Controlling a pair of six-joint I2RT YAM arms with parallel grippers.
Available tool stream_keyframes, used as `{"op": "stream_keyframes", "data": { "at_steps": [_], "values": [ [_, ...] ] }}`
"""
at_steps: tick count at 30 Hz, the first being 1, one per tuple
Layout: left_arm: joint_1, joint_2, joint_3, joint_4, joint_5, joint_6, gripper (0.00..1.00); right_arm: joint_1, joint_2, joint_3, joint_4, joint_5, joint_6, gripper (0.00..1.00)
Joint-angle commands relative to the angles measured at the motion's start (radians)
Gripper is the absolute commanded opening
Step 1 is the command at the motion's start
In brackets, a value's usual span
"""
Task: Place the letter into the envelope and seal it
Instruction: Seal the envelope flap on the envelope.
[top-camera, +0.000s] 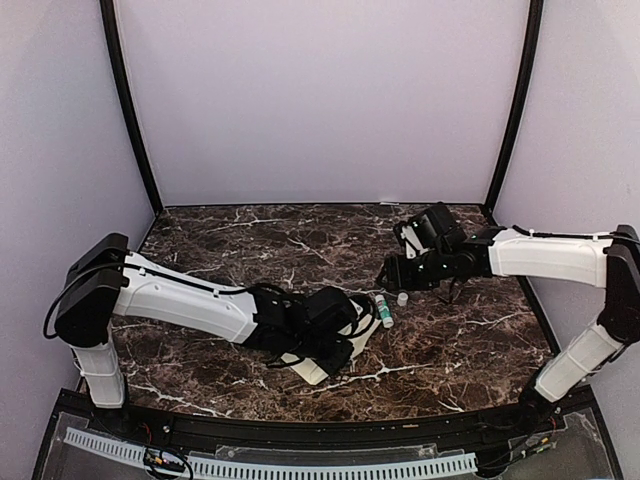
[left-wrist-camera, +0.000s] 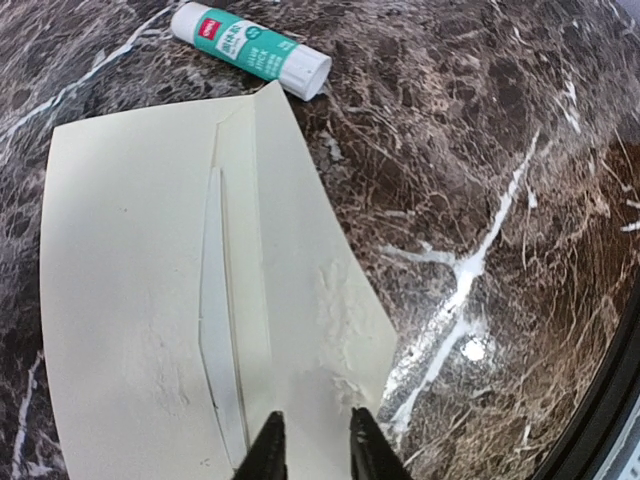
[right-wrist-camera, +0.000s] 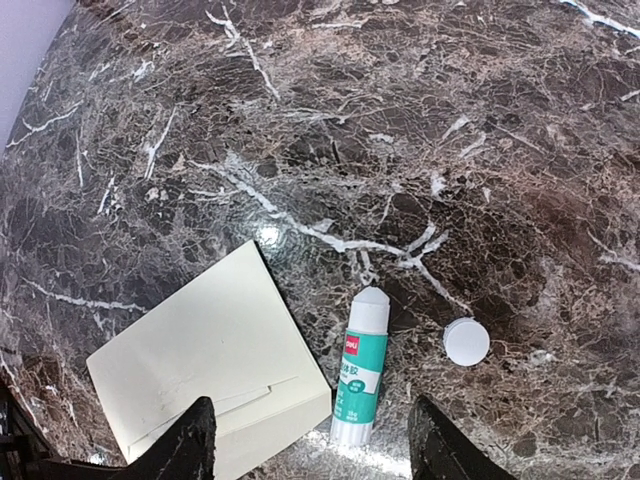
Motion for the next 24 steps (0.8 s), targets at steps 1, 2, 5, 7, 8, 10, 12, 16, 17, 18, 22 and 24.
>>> {"op": "stream_keyframes", "data": {
  "at_steps": [1,2,5,7,8,10,12,16,17,18,22,24],
  "values": [
    [-0.007,0.010,0.026,-0.029,-0.045,-0.064,0.17,-0.004,-0.065,-0.024,0.052,0.010,0.017,0.62],
    [-0.007,0.010,0.025,-0.025,-0.033,-0.068,0.16,-0.004,-0.071,-0.025,0.056,0.008,0.017,0.62],
    [-0.007,0.011,0.026,-0.008,-0.007,-0.064,0.24,-0.004,-0.082,-0.032,0.064,0.005,0.017,0.62],
    [-0.007,0.003,0.021,0.018,0.040,-0.048,0.36,-0.004,-0.084,-0.036,0.065,0.008,0.018,0.62],
    [-0.007,-0.001,0.009,0.027,0.060,-0.048,0.39,-0.004,-0.085,-0.039,0.067,0.008,0.019,0.62],
    [-0.008,-0.010,-0.014,0.066,0.085,-0.041,0.44,-0.004,-0.085,-0.046,0.074,0.004,0.024,0.62],
    [-0.008,0.001,-0.021,0.083,0.086,-0.025,0.48,-0.004,-0.087,-0.052,0.084,-0.006,0.029,0.62],
    [-0.008,0.038,0.008,0.048,0.054,0.017,0.49,-0.005,-0.095,-0.064,0.101,-0.014,0.037,0.63],
    [-0.008,0.042,0.011,0.046,0.038,0.025,0.49,-0.004,-0.095,-0.065,0.101,-0.014,0.037,0.63],
    [-0.008,0.051,0.018,0.040,0.029,0.037,0.47,-0.004,-0.097,-0.067,0.100,-0.012,0.038,0.63],
    [-0.008,0.072,0.046,0.017,-0.017,0.058,0.37,-0.004,-0.108,-0.073,0.094,-0.003,0.038,0.63],
    [-0.008,0.073,0.049,0.017,-0.031,0.060,0.31,-0.005,-0.113,-0.077,0.097,-0.001,0.040,0.63]
  ]
}}
